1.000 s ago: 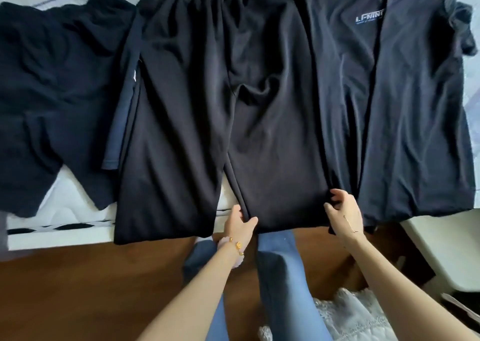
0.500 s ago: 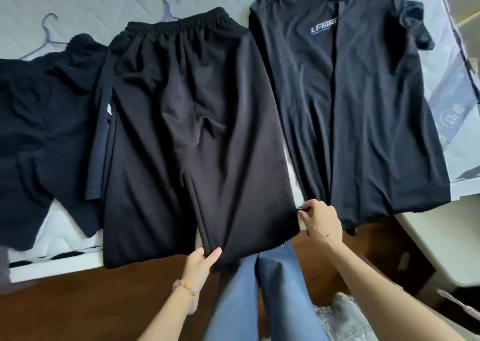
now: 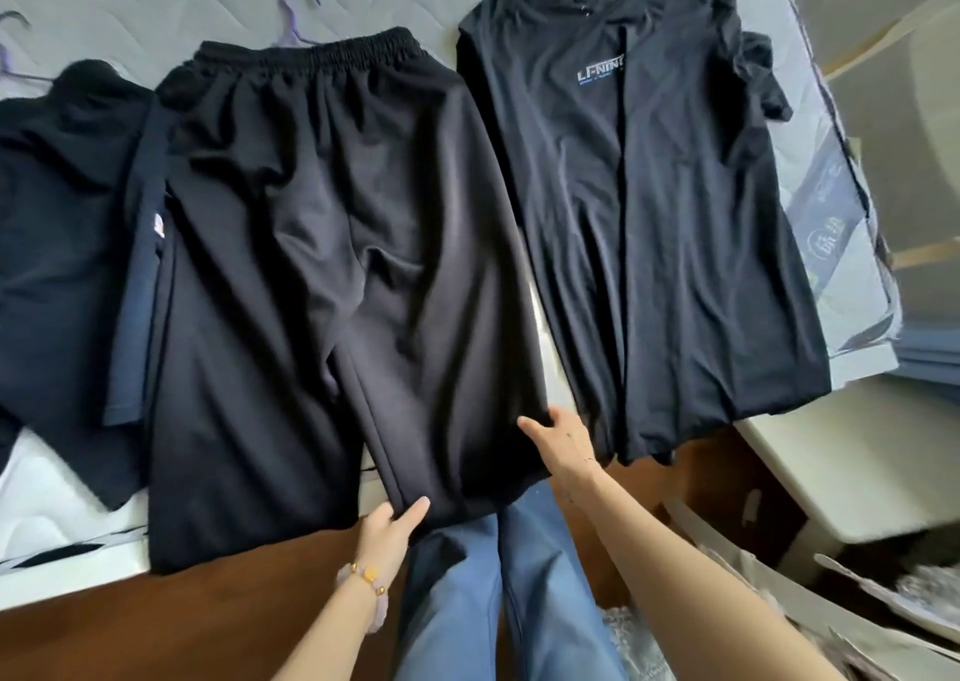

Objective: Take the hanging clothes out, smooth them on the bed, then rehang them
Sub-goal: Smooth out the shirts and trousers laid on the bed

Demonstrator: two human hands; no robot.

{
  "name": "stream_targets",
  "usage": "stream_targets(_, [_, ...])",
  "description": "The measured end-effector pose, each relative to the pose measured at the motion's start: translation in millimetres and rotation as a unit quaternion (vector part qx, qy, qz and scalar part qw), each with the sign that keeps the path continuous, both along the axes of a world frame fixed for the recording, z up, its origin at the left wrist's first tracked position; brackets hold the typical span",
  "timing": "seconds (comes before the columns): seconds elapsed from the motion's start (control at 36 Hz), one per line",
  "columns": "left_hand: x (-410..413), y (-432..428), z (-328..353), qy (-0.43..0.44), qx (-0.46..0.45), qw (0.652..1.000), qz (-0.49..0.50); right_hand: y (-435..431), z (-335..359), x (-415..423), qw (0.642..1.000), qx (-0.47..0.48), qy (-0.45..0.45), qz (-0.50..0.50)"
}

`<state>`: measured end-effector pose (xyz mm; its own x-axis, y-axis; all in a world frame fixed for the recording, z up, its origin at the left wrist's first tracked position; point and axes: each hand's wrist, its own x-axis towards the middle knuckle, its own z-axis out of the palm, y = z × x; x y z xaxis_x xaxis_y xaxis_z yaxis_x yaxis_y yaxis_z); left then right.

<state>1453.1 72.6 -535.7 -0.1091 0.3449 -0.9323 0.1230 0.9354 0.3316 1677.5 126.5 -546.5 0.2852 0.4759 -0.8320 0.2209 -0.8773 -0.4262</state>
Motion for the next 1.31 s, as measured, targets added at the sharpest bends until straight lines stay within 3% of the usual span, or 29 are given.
stream_targets(0.17, [-18.6,-1.0,3.3,0.045,0.005,0.998,-0.041,-14.6,15.5,19.2,0.984,-0.026,-0.167,0.051])
stream_targets(0.25, [-20.4,-1.6,-7.9,0.105,-0.001,0.981,-0.163,-26.9,14.1,36.1,0.978,-0.052,-0.169,0.114])
stream_targets(0.36, [-11.4,6.9,-14.3,0.238,-0.048,0.931,-0.273,-38.4,16.8,60.4,0.985,-0.061,-0.129,0.099])
stream_targets(0.53, [26.0,22.1,8.8,0.28,0.047,0.932,-0.224,-45.3,28.4,112.0,0.99,-0.034,-0.136,0.026])
stream_targets(0.78, [131.4,51.0,21.3,0.106,0.081,0.962,-0.238,-24.6,38.5,230.0,0.984,0.012,-0.176,-0.022])
stream_targets(0.89, [175.0,57.8,14.4,0.073,0.07,0.976,-0.19,-7.3,35.5,281.0,0.983,0.011,-0.182,-0.022])
stream_targets(1.0, [213.5,53.0,5.7,0.101,0.043,0.985,-0.133,3.5,23.8,326.9,0.985,-0.005,-0.173,-0.024])
stream_targets(1.14, [256.6,46.2,-2.6,0.236,0.036,0.966,-0.094,13.6,8.6,359.3,0.985,0.007,-0.175,0.006])
stream_targets(1.31, [290.8,51.1,-3.3,0.223,-0.001,0.965,-0.141,15.6,-15.0,364.0,0.972,0.02,-0.206,0.108])
